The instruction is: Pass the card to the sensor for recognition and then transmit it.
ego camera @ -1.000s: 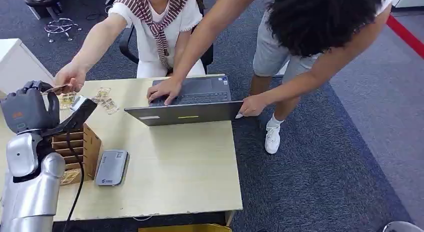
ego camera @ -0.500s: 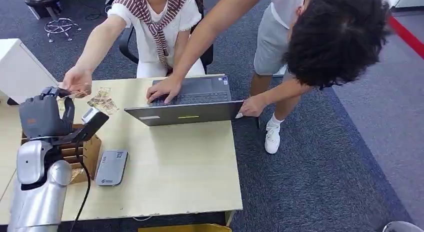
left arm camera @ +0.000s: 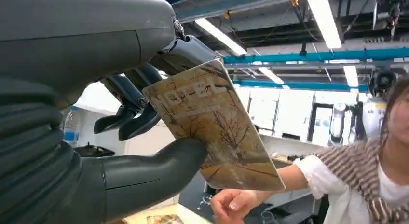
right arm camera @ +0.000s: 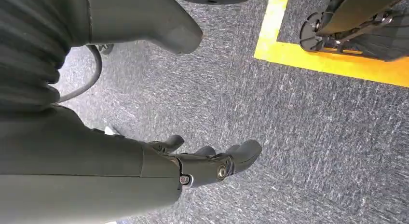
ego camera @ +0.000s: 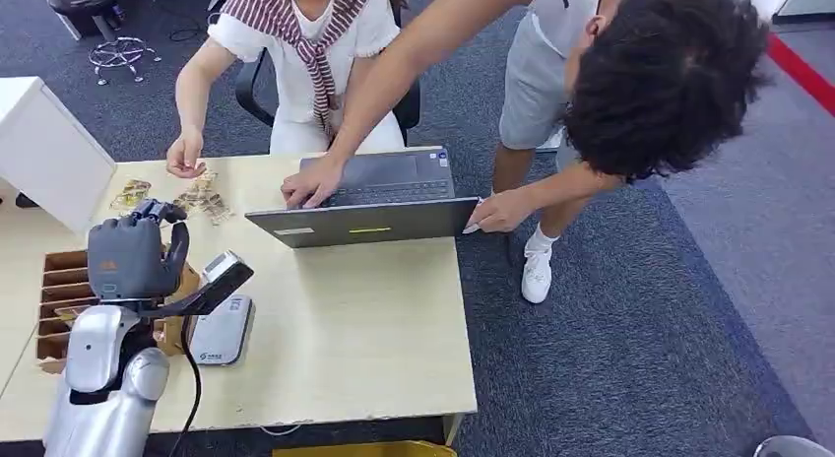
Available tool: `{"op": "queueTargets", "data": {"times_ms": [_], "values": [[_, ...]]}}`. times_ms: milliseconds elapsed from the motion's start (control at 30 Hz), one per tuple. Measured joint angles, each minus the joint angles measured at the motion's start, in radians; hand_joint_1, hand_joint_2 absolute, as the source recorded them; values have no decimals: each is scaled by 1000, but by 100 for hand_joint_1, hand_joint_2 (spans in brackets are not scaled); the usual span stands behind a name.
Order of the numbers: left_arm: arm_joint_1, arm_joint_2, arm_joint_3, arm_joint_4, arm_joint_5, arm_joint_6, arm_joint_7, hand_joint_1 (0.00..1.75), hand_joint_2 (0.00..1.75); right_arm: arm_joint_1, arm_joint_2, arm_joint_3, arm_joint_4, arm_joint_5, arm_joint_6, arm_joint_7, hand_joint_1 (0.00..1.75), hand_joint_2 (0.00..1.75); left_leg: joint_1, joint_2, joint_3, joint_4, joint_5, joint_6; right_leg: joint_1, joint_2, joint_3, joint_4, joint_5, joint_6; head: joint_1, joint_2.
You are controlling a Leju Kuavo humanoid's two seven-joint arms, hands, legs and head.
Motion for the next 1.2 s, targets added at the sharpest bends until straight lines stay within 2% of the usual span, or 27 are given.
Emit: {"op": "queueTargets", "data": {"times_ms": [167,467,767,1200], "values": [[-7,0,-19,65,-29,-70,29,175,175,0,-2,4,0,0,0,3,0,175,0,0,0,0,0,0,0,0,0,0,0,0,0,0],[-15,2,-51,159,-39,-138,50,175,175,0,-3,7,0,0,0,8,0,175,0,0,0,0,0,0,0,0,0,0,0,0,0,0],[-12,11,-78,206,-36,-155,52,175,175,1,-4,7,0,-3,-2,7,0,175,0,0,0,0,0,0,0,0,0,0,0,0,0,0],[58,40,-98,193,-21,-130,28,175,175,7,-4,7,0,-22,-8,1,0,175,0,0,0,0,0,0,0,0,0,0,0,0,0,0]]}}
